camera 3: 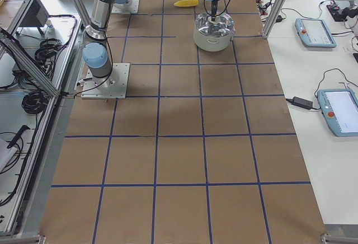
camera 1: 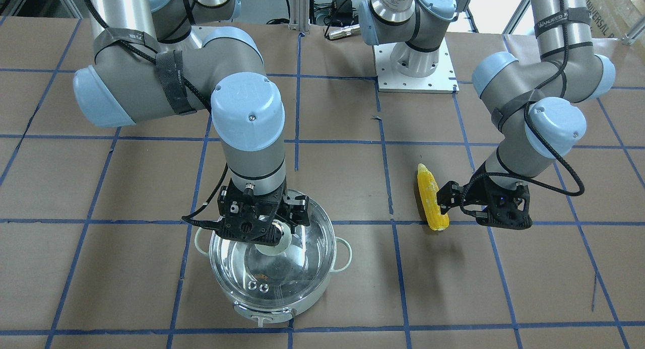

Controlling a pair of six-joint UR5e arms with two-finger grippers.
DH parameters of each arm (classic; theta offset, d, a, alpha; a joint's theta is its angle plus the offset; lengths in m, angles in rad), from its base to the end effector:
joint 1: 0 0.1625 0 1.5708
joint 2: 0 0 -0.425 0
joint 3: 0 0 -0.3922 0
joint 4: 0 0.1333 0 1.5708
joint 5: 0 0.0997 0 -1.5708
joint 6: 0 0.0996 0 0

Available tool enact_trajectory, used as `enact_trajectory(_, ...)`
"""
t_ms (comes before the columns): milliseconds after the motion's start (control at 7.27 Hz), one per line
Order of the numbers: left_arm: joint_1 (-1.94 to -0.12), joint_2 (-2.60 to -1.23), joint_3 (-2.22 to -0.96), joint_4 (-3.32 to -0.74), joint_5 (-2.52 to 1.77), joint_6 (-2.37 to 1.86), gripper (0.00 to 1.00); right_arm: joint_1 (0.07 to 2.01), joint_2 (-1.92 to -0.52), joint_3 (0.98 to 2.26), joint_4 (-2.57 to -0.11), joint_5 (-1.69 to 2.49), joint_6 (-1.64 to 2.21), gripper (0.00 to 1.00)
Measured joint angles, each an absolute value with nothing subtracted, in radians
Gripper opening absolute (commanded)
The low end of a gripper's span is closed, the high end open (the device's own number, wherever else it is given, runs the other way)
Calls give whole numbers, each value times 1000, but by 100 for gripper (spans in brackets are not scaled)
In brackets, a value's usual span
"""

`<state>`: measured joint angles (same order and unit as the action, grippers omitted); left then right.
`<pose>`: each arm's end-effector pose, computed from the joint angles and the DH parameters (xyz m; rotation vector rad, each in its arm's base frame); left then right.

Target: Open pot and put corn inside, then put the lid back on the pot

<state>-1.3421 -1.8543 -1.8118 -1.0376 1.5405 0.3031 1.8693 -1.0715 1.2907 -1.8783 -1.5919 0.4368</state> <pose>-0.0061 -0.5753 0.2754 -0.1160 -3.1124 0.0254 0.3296 -0.6251 0.3599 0.2175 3.1188 -0.1407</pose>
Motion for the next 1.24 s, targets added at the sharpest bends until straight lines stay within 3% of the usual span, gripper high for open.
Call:
enact_trajectory(413, -1344, -1875, -1838, -1038, 1559, 156, 100, 1872, -1037, 1270, -1881, -1597, 438, 97)
enact_trajectory(826, -1390, -1867, -1856, -1034, 1599, 63, 100, 1871, -1030, 1269, -1880, -1606, 423, 57)
enact_trajectory(1239, -1404, -1888, -1920, -941, 1599, 40, 100, 1870, -1031, 1266, -1881, -1605, 417, 44)
